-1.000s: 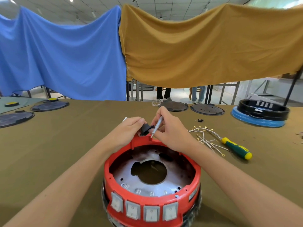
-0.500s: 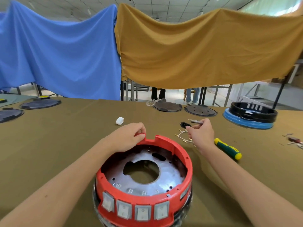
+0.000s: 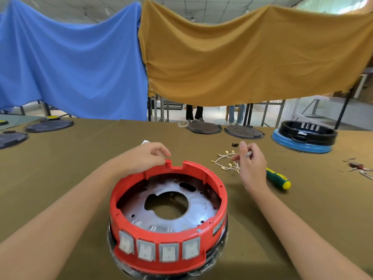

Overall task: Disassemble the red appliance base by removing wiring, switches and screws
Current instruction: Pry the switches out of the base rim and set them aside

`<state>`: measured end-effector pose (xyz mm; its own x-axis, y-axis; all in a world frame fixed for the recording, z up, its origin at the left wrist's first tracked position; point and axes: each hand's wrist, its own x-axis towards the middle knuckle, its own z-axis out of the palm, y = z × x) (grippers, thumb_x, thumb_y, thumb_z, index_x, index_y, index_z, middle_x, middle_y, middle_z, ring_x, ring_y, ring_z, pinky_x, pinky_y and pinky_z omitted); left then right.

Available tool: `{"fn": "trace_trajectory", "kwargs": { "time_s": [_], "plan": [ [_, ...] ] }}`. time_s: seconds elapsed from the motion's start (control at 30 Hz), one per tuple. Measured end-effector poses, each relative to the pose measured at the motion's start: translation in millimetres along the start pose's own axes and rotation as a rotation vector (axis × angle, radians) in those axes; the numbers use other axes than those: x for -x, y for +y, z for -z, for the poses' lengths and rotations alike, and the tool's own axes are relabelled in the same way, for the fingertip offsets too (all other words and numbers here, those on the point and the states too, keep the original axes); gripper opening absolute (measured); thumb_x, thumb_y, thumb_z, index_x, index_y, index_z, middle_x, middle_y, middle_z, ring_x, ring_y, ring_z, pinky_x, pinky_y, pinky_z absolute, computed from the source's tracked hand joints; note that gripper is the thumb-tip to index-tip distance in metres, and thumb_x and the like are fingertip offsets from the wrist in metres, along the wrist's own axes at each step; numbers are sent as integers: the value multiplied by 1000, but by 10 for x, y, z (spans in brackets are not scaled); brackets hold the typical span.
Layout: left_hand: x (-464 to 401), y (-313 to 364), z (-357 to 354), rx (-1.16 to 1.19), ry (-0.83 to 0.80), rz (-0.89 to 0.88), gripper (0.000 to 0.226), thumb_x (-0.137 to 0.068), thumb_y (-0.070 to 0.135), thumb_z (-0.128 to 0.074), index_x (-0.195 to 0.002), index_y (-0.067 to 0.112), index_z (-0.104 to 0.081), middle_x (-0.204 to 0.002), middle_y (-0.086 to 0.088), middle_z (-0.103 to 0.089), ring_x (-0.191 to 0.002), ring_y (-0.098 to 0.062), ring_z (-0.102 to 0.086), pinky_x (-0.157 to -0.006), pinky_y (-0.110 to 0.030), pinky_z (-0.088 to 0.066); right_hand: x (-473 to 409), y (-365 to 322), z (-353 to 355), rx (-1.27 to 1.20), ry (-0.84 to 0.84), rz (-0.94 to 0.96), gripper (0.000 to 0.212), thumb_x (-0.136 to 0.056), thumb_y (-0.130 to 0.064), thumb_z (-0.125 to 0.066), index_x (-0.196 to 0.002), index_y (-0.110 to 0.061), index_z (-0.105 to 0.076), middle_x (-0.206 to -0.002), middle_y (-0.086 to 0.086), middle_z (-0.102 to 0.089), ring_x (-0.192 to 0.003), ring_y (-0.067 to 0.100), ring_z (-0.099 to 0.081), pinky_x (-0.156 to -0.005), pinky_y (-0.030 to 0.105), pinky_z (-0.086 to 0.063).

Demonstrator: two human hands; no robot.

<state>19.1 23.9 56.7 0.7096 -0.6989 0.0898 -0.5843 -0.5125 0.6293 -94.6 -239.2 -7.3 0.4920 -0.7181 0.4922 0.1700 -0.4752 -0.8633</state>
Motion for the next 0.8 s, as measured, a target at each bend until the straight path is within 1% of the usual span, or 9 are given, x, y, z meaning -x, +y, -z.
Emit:
{"fn": "trace_trajectory", "kwargs": {
  "time_s": [0.1, 0.2, 0.33, 0.43, 0.5, 0.57, 0.67, 0.73, 0.8],
  "plan": [
    [146, -63, 123, -141, -128, 97, 22, -99, 20, -50, -118, 27, -59, -113, 5, -64, -107, -14, -61, -100, -38, -46, 69, -52, -40, -4, -142, 56, 35, -103, -39, -46, -81, -14, -51, -72, 2, -71, -71, 18, -59, -69, 35, -45],
    [313, -175, 102, -208, -95, 109, 25, -105, 28, -39, -122, 26, -57, -119, 7, -62, -111, -14, -57, -102, -38, -43, 125, -84, -85, 2, -255, 113, 38, -103, -40, -48, -84, -7, -52, -73, 0, -72, -72, 20, -62, -68, 34, -47],
    [260, -290, 30, -172, 192, 121, 14, -99, 32, -53, -102, 25, -65, -104, 7, -65, -104, -17, -60, -83, -30, -43, 157, -44, -115, -45, -309, 128, 35, -106, -39, -40, -93, -10, -54, -73, 4, -69, -66, 11, -58, -65, 30, -46],
    [179, -300, 65, -249, 384, 187, 22, -92, 41, -63, -98, 20, -62, -102, 3, -63, -103, -21, -59, -84, -33, -45, 166, 18, -122, 37, -321, 112, 30, -105, -38, -38, -100, -16, -58, -77, -4, -58, -71, 5, -51, -66, 30, -41],
    [192, -230, 118, -274, 464, 160, 29, -91, 47, -62, -98, 20, -61, -102, 4, -63, -100, -21, -60, -83, -34, -46, 156, 63, -121, 95, -308, 95, 23, -104, -33, -41, -100, -16, -56, -83, -6, -55, -79, 8, -50, -68, 28, -40],
    [321, -75, 134, -229, 525, 40, 30, -92, 53, -56, -96, 23, -61, -98, 7, -64, -94, -15, -60, -79, -32, -46, 124, 102, -119, 93, -283, 50, 14, -102, -27, -45, -99, -14, -48, -81, 0, -52, -74, 15, -46, -66, 33, -38],
    [764, 164, -68, -133, 343, -99, 41, -84, 72, -42, -92, 35, -60, -91, 17, -64, -85, 2, -58, -74, -25, -47, 114, 85, -117, 51, -280, -19, 21, -101, -30, -49, -92, -13, -40, -78, 12, -47, -70, 21, -43, -65, 38, -37],
    [1101, 202, -342, -248, 249, -189, 48, -81, 77, -32, -94, 38, -57, -88, 20, -59, -84, 3, -56, -76, -24, -46, 142, 47, -109, 52, -311, -40, 27, -100, -34, -54, -92, -10, -45, -77, 12, -52, -68, 21, -46, -64, 38, -40],
    [1285, 189, -511, -433, 270, -281, 52, -87, 73, -21, -98, 38, -57, -87, 22, -55, -85, 2, -51, -86, -29, -41, 192, -2, -85, 73, -343, -38, 26, -98, -32, -61, -89, -10, -51, -73, 7, -58, -63, 17, -49, -60, 33, -42]
  ]
}}
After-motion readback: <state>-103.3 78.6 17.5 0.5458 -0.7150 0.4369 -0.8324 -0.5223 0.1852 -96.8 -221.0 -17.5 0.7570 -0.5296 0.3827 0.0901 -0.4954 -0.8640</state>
